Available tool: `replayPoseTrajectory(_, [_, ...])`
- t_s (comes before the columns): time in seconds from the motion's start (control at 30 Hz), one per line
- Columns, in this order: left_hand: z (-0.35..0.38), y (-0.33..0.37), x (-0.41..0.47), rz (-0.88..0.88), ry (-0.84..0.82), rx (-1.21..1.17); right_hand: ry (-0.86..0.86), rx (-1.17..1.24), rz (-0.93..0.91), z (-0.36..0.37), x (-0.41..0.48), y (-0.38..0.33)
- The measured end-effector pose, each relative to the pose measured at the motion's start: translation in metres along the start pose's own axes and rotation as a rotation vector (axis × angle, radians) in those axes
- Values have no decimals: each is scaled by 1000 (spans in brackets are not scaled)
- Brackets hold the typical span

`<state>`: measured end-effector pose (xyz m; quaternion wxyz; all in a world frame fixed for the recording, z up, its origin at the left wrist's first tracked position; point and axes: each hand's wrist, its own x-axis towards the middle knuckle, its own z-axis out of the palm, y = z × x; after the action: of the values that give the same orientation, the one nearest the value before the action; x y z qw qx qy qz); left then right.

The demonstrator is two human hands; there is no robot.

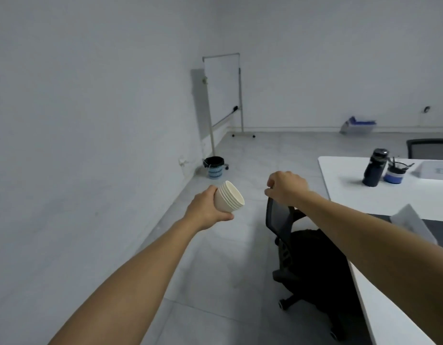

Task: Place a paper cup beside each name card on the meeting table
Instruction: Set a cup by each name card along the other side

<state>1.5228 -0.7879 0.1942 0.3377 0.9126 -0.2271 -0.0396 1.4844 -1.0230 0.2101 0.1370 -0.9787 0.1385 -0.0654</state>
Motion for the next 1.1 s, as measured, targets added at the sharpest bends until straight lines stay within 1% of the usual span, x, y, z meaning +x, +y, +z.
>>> replayPoseTrajectory(0.07, [9,8,42,16,-29,4,-3,19,38,-1,30,15])
replayPoseTrajectory(0.17, [27,27,117,88,-80,26,26,67,94,-7,83,47])
replayPoseTrajectory(0.23, [41,39,156,115,-80,-5,51,118,126,-13,109,67])
replayPoseTrajectory(0.3, [58,48,183,144,-122,6,28,175,160,-14,123,84])
replayPoseTrajectory(0.4, [89,66,233,222,-208,57,-12,358,237,-17,154,119])
replayPoseTrajectory(0.47, [112,83,269,268,-242,35,-11,474,294,-18,173,147])
replayPoseTrajectory(0.53, [141,101,309,335,-303,28,22,532,356,-19,194,179])
replayPoseTrajectory(0.63, [167,123,342,400,-348,-3,23,576,402,-26,210,208])
replayPoseTrajectory(0.83, [223,187,425,557,-480,-34,120,637,579,-46,245,284])
replayPoseTrajectory(0.93, [258,217,443,606,-566,-47,161,699,672,-50,241,324])
replayPoseTrajectory(1.1, [311,255,454,636,-658,-69,202,799,768,-54,227,380])
